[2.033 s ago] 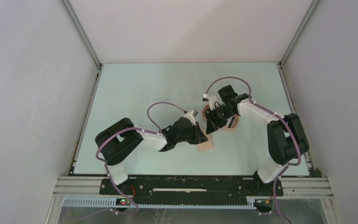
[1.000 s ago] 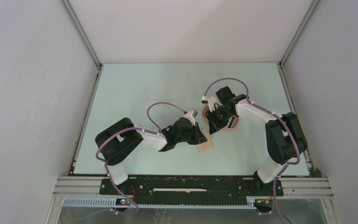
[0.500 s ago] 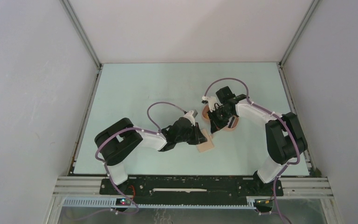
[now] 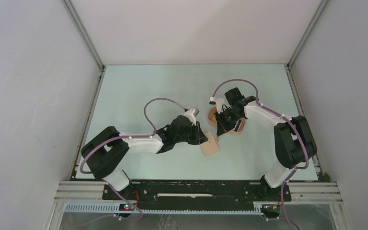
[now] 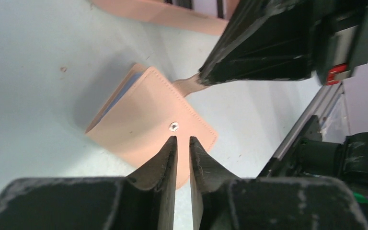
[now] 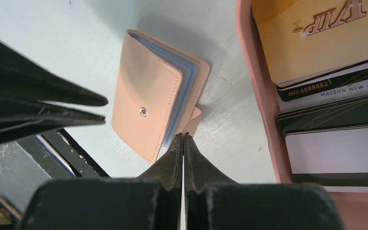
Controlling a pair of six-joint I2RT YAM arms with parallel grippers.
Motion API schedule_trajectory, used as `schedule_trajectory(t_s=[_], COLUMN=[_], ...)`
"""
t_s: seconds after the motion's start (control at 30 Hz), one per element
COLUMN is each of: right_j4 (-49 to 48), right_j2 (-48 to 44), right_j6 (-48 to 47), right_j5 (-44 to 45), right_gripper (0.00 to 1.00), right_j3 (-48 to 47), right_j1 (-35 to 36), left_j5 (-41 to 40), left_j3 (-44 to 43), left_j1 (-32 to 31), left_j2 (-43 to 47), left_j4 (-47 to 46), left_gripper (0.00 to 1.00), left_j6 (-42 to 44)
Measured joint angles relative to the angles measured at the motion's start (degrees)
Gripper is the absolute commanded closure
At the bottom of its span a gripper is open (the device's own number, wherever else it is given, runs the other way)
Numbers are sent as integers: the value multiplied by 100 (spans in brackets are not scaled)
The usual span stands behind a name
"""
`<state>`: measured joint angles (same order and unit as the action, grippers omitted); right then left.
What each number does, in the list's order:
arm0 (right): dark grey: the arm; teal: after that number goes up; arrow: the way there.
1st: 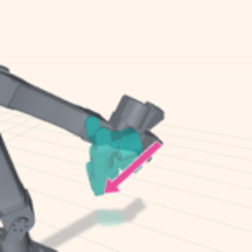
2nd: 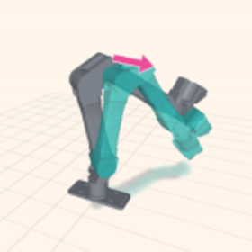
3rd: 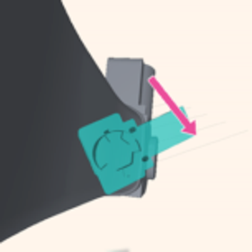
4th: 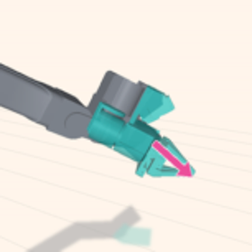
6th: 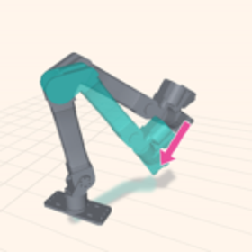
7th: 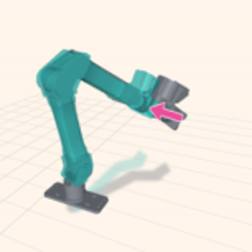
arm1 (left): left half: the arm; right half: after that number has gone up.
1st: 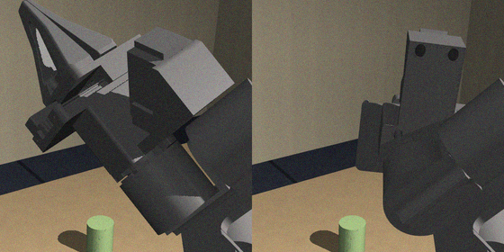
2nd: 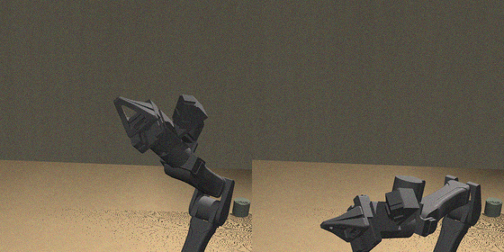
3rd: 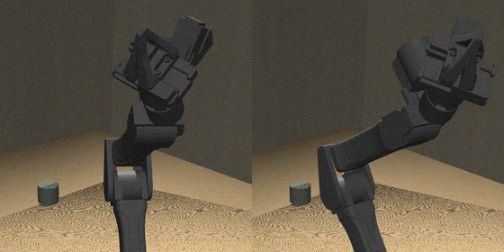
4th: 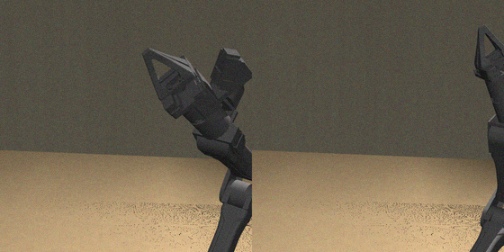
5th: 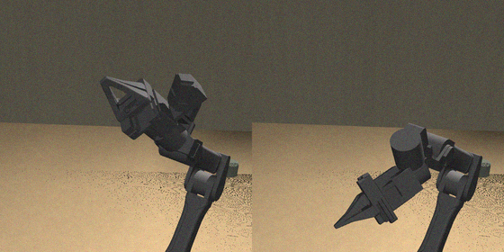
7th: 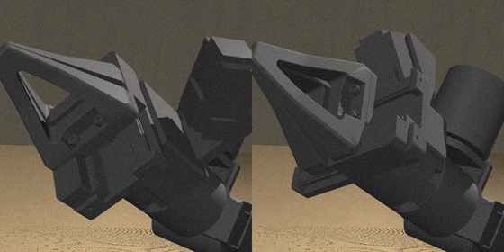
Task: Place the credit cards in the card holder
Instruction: Close the card holder at the center of the board.
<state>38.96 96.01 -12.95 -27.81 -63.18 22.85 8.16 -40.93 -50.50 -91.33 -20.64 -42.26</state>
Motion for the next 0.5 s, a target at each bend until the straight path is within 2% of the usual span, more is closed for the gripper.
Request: schedule_trajectory(t_s=[0.27, 0.5], right_j4=[0, 2], right_j2=[-46, 44], right_j6=[0, 11], right_j5=[-286, -595], right_gripper=[100, 100], right_j3=[0, -9], right_j1=[-2, 13], left_j5=[7, 162], left_j3=[55, -90], left_j1=[55, 79], left_j2=[-179, -636], left_j4=[337, 258], left_gripper=[82, 86], left_j6=[269, 278])
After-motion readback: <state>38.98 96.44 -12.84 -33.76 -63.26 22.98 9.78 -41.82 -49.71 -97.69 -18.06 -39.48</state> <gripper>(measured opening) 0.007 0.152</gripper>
